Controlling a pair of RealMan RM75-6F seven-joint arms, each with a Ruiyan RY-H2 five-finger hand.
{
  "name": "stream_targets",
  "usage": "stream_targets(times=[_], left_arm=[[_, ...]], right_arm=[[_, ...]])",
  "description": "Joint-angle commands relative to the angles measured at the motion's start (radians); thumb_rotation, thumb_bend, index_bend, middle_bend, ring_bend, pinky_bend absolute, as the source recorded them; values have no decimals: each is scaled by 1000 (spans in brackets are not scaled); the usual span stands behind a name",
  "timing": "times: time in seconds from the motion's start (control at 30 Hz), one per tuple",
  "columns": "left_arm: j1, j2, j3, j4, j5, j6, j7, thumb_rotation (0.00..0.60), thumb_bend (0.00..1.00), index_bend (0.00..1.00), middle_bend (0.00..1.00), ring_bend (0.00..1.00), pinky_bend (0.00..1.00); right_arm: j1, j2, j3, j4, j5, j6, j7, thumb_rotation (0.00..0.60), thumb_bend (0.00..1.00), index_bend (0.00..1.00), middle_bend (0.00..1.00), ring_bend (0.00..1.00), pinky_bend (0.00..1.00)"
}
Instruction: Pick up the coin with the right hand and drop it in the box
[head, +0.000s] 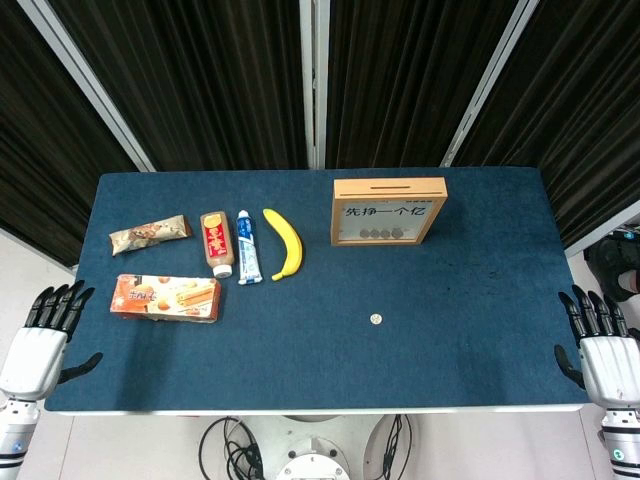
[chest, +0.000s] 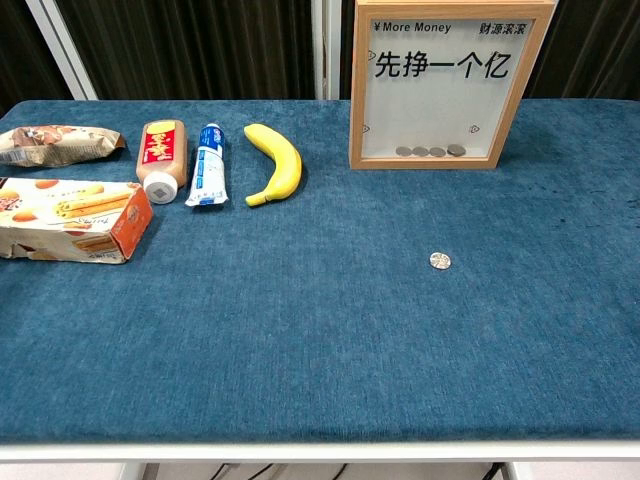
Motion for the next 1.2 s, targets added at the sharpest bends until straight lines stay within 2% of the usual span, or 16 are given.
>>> stream_targets(times=[0.03, 0.33, 0.53, 0.67, 0.83, 0.97, 1.2], left_arm=[[0, 1, 0, -2, 0, 0, 0, 600, 146, 9, 0, 0, 0], [-1, -3, 5, -2, 9, 2, 2, 600, 146, 9, 0, 0, 0], [-5, -4, 5, -1, 7, -5, 0, 600, 146, 9, 0, 0, 0], [-3, -10, 3, 8, 4, -1, -4, 600, 146, 9, 0, 0, 0], [-3, -15, 2, 20, 5, 3, -8, 600, 146, 9, 0, 0, 0], [-3, -15, 2, 24, 6, 5, -13, 600, 146, 9, 0, 0, 0], [-5, -10, 6, 17, 13, 3, -8, 600, 147, 9, 0, 0, 0]], right_arm=[[-2, 0, 2, 0, -2, -2, -1, 600, 306, 0, 0, 0, 0], [8, -7, -1, -10, -32, -41, -31, 600, 306, 0, 0, 0, 0], [79, -14, -22, -66, -114, -147, -170, 600, 306, 0, 0, 0, 0], [150, -42, -12, -98, -141, -249, -262, 600, 306, 0, 0, 0, 0], [243, -94, 30, -122, -74, -411, -264, 600, 305, 3, 0, 0, 0], [319, -163, 73, -83, -4, -524, -267, 600, 307, 32, 0, 0, 0], [394, -268, 111, -22, 67, -602, -306, 600, 308, 96, 0, 0, 0]])
